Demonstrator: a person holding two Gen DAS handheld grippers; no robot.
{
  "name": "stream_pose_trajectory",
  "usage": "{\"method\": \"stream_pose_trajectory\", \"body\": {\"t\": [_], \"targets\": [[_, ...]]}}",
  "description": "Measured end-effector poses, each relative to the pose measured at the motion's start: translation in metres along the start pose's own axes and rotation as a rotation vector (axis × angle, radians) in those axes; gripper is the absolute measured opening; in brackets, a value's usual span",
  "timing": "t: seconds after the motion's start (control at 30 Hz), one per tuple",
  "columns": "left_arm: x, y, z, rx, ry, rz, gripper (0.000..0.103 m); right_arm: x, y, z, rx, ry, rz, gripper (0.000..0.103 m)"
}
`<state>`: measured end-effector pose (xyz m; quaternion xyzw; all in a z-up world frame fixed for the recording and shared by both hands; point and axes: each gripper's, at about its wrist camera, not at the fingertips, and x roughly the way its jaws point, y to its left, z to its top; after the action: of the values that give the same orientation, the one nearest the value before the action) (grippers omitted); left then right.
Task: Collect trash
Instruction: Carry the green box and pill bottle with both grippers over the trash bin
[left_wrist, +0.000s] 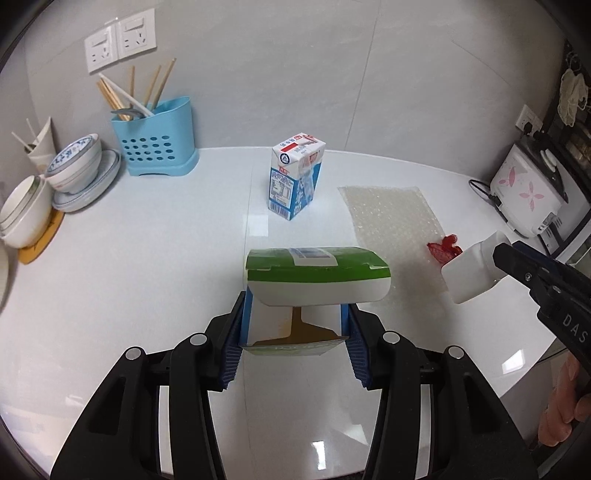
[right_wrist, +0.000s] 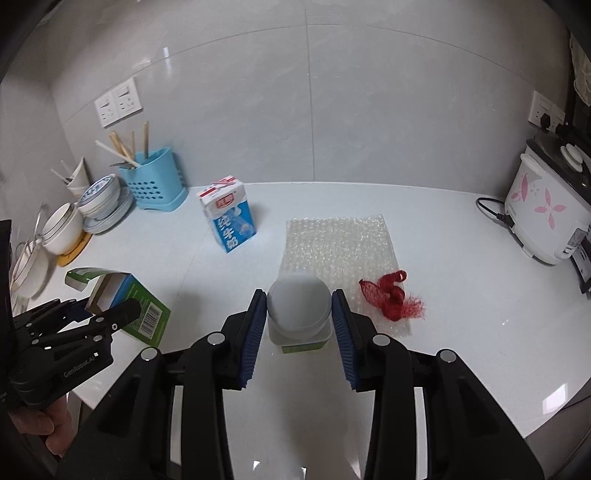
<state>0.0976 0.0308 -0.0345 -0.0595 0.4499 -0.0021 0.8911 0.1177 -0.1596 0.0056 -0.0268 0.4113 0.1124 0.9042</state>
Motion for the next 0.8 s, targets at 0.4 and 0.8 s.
{"method": "stream_pose_trajectory", "body": {"t": [0.4, 0.8], "targets": [[-0.049, -0.028, -0.048, -0.007, -0.008, 0.008, 0.047, -0.058, -0.007, -0.052, -0.043, -0.015, 0.038, 0.035], [-0.064, -0.045, -0.105, -0.009, 0.034, -0.018, 0.047, -0.085, -0.018, -0.100, -0.032, 0.006, 0.061, 0.035]]}}
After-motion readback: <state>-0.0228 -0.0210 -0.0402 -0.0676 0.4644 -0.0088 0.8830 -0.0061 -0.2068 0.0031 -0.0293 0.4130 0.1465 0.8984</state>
